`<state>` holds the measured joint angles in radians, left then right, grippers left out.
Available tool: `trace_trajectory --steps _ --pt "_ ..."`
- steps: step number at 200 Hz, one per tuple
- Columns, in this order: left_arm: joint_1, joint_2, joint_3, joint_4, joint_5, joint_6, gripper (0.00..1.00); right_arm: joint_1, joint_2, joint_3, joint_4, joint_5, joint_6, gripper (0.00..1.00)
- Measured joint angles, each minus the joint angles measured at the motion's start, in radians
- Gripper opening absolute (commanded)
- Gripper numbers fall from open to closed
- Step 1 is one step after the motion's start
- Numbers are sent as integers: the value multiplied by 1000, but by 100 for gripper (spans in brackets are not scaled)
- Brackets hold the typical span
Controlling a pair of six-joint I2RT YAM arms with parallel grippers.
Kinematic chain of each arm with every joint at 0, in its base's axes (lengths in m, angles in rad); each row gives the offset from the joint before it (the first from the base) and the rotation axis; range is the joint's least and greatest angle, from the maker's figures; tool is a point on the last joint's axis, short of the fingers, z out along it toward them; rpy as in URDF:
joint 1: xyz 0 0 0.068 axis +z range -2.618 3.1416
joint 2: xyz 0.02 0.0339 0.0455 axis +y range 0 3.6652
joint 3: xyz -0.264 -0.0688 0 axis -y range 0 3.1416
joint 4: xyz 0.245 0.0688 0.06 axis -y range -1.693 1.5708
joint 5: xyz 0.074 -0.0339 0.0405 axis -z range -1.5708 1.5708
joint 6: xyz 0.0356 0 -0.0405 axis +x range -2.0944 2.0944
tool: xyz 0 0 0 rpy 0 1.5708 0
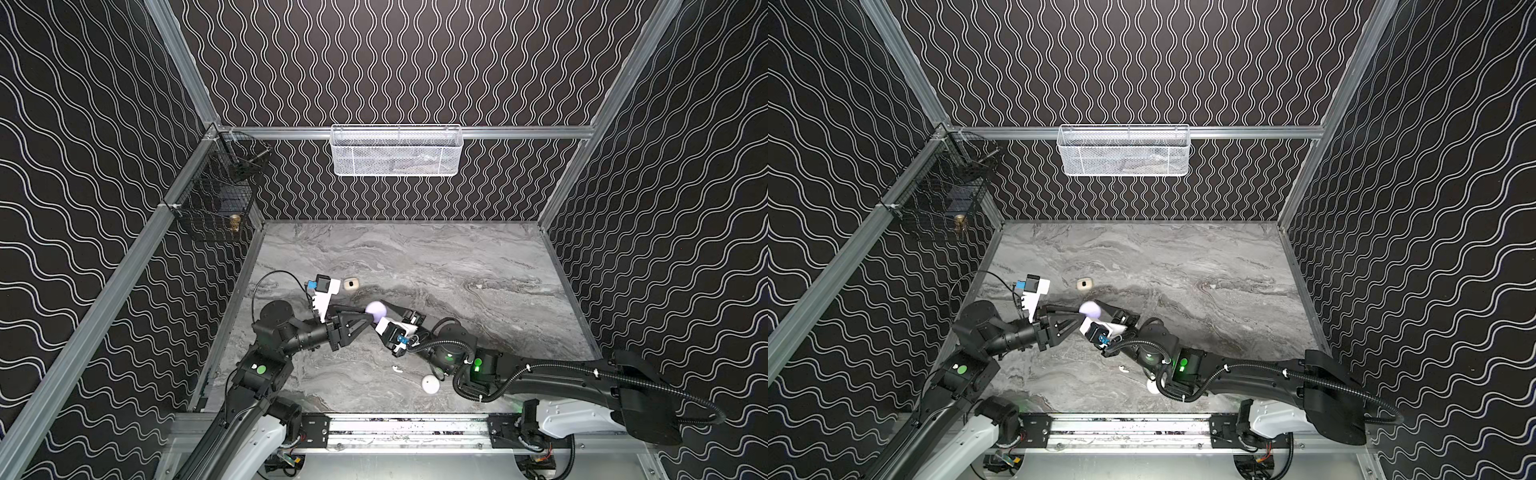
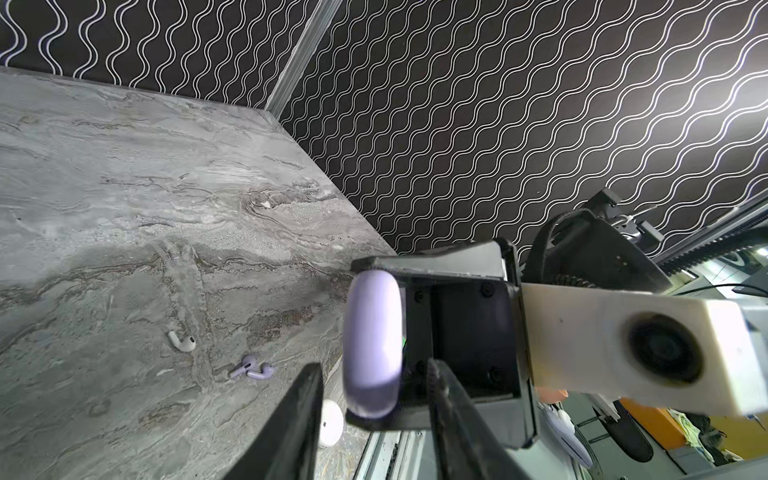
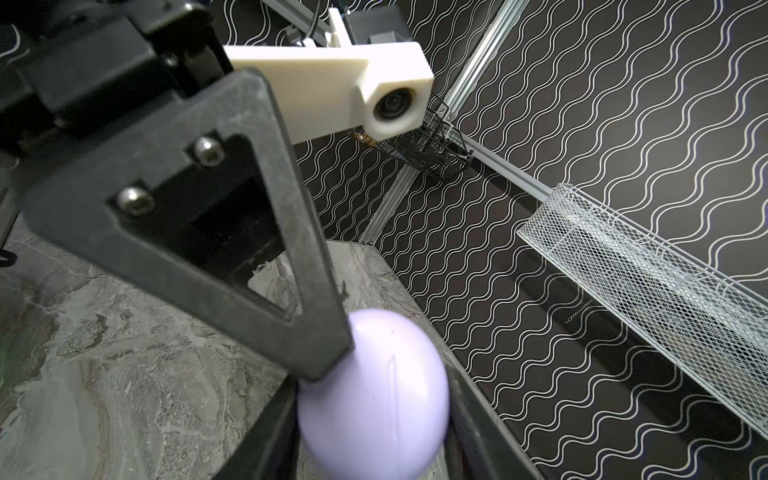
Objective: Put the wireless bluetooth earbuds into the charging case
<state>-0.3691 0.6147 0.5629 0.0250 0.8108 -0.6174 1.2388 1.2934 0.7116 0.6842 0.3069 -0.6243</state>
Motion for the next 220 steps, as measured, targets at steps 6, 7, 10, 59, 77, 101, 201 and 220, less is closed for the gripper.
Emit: trace_trajectory --steps 6,7,10,59,77,101,201,220 --pt "-3 2 0 0 -6 1 43 0 1 1 2 3 -1 32" --pt "-3 2 0 0 -7 1 43 0 2 1 2 4 -2 32" --pt "-5 2 0 -1 -10 2 43 0 2 2 2 6 -2 32" --pt "-31 23 2 4 -20 16 40 1 11 13 13 11 -17 32" --pt "-38 25 2 5 -27 19 38 1 13 14 13 11 -23 32" --pt "-45 31 6 9 -34 22 37 1 13 16 13 10 -23 32" --pt "-55 44 3 39 -58 21 11 1 19 22 13 4 -31 57" --pt "-56 45 -19 80 -58 22 7 1 15 17 11 8 -19 75"
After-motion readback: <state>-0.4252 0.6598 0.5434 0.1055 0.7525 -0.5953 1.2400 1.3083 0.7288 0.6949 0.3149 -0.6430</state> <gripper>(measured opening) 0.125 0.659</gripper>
